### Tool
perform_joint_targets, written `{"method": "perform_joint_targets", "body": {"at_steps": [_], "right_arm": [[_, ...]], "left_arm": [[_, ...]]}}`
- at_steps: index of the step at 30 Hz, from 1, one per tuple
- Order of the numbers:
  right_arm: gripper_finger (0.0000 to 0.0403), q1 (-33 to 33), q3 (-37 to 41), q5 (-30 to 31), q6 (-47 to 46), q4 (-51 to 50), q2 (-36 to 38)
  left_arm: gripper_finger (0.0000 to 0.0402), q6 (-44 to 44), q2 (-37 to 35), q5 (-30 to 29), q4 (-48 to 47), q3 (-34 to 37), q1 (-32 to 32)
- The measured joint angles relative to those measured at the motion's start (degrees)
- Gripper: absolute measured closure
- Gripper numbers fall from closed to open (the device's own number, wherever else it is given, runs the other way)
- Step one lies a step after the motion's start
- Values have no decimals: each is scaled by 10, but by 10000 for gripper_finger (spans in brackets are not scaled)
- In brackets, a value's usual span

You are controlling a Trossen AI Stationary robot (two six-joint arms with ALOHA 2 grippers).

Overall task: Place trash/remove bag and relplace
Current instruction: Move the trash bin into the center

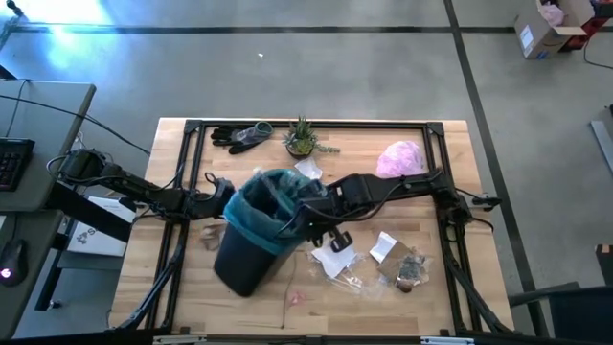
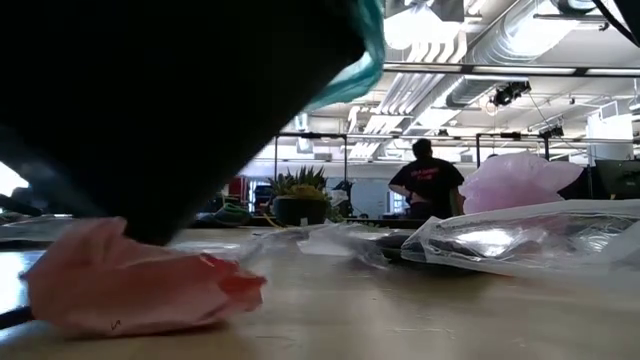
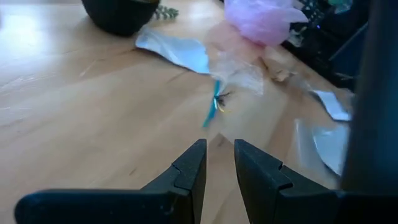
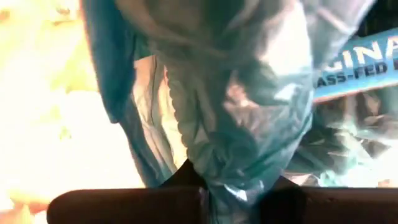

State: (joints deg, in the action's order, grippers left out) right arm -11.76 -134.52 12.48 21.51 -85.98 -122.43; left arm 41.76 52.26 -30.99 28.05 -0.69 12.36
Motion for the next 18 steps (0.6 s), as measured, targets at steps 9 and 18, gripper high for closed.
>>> {"method": "perform_joint_targets", "body": {"at_steps": [9, 18], "right_arm": [[402, 25, 3, 63, -7, -48, 32], [402, 46, 4, 86, 10, -46, 37]], "left_arm": [[334, -5, 0, 5, 2, 0, 0], [334, -2, 1, 9, -6, 0, 1]]}}
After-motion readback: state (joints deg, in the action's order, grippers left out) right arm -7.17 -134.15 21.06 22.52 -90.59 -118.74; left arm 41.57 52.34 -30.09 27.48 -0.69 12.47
